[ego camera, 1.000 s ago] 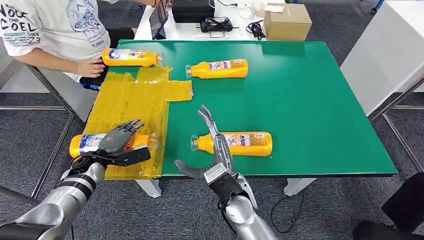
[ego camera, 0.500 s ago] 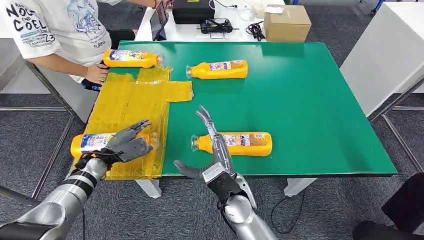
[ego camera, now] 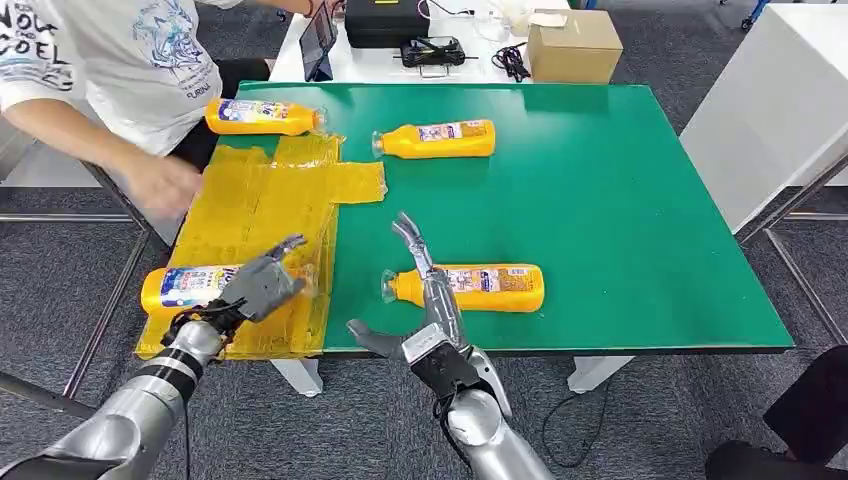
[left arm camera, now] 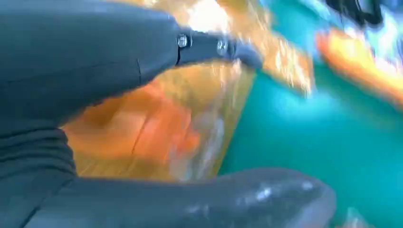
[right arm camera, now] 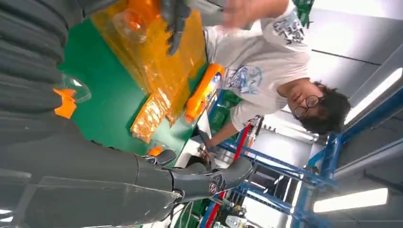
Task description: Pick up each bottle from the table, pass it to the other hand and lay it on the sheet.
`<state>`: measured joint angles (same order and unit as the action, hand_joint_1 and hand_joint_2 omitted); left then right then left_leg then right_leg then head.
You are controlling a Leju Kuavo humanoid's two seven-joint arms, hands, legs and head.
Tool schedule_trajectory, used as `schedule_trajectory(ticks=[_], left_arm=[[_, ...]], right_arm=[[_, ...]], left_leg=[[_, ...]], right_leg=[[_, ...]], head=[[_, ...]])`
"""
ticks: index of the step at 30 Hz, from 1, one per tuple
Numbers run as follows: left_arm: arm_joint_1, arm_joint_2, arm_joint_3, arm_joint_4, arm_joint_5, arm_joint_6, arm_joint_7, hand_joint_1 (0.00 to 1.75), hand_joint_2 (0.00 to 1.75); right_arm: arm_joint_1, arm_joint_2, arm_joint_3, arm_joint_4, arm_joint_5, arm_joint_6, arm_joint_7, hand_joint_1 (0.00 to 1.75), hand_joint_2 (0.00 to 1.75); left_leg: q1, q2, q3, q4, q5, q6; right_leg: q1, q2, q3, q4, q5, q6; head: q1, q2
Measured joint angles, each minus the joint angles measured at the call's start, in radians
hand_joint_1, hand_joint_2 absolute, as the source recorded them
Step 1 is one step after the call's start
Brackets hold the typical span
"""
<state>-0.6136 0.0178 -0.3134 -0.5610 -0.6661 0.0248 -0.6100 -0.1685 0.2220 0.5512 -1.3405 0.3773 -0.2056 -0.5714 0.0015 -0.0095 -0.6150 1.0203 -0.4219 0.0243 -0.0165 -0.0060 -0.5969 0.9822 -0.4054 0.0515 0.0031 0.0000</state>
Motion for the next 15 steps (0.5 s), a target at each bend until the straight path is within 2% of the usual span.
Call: schedule_trajectory(ticks=[4, 6, 8, 10, 12, 15], left_arm=[[0.026, -0.063, 0.070, -0.112, -0.120, 0.518, 0.029, 0.00, 0.00], [0.040, -0.092, 0.115, -0.192, -0.282, 0.643, 0.032, 0.00, 0.00], [0.056, -0.147, 0.232, -0.282, -0.433, 0.671, -0.023, 0.00, 0.00], [0.054, -0.199, 0.352, -0.318, -0.388, 0.676, -0.072, 0.00, 0.00], [0.059, -0.221, 0.395, -0.328, -0.154, 0.655, -0.077, 0.00, 0.00], [0.078, -0.228, 0.408, -0.343, 0.185, 0.553, -0.012, 0.00, 0.00]], right_arm=[[0.000, 0.002, 0.002, 0.000, 0.014, -0.003, 0.012, 0.00, 1.75], [-0.001, 0.003, 0.006, 0.003, 0.018, -0.003, 0.018, 0.00, 1.75], [-0.003, 0.003, 0.011, 0.008, 0.042, -0.024, 0.030, 0.00, 1.75], [-0.005, 0.002, 0.012, 0.015, 0.072, -0.063, 0.043, 0.00, 1.75], [-0.008, -0.011, 0.010, 0.016, 0.115, -0.113, 0.060, 0.00, 1.75], [-0.010, -0.050, -0.021, 0.013, 0.189, -0.176, 0.093, 0.00, 1.75]], left_leg=[[0.000, 0.000, -0.002, 0.000, 0.000, 0.000], [0.000, 0.000, -0.003, 0.000, 0.000, 0.000], [0.000, -0.001, -0.004, 0.000, 0.000, 0.000], [0.000, 0.001, -0.005, 0.000, -0.001, -0.001], [0.000, 0.004, -0.005, 0.000, -0.002, 0.000], [0.000, 0.002, -0.005, 0.000, -0.001, 0.000]], right_leg=[[0.000, 0.000, -0.001, 0.000, 0.000, 0.001], [0.000, 0.000, -0.001, 0.000, 0.000, 0.001], [0.000, 0.000, -0.003, 0.000, 0.000, 0.001], [0.000, 0.001, -0.004, 0.000, 0.000, 0.001], [0.000, 0.003, -0.005, -0.001, 0.000, 0.000], [0.000, 0.002, -0.006, -0.001, 0.000, 0.000]], head=[[0.000, 0.000], [0.000, 0.000], [0.000, 0.000], [0.000, 0.000], [0.000, 0.000], [0.000, 0.000]])
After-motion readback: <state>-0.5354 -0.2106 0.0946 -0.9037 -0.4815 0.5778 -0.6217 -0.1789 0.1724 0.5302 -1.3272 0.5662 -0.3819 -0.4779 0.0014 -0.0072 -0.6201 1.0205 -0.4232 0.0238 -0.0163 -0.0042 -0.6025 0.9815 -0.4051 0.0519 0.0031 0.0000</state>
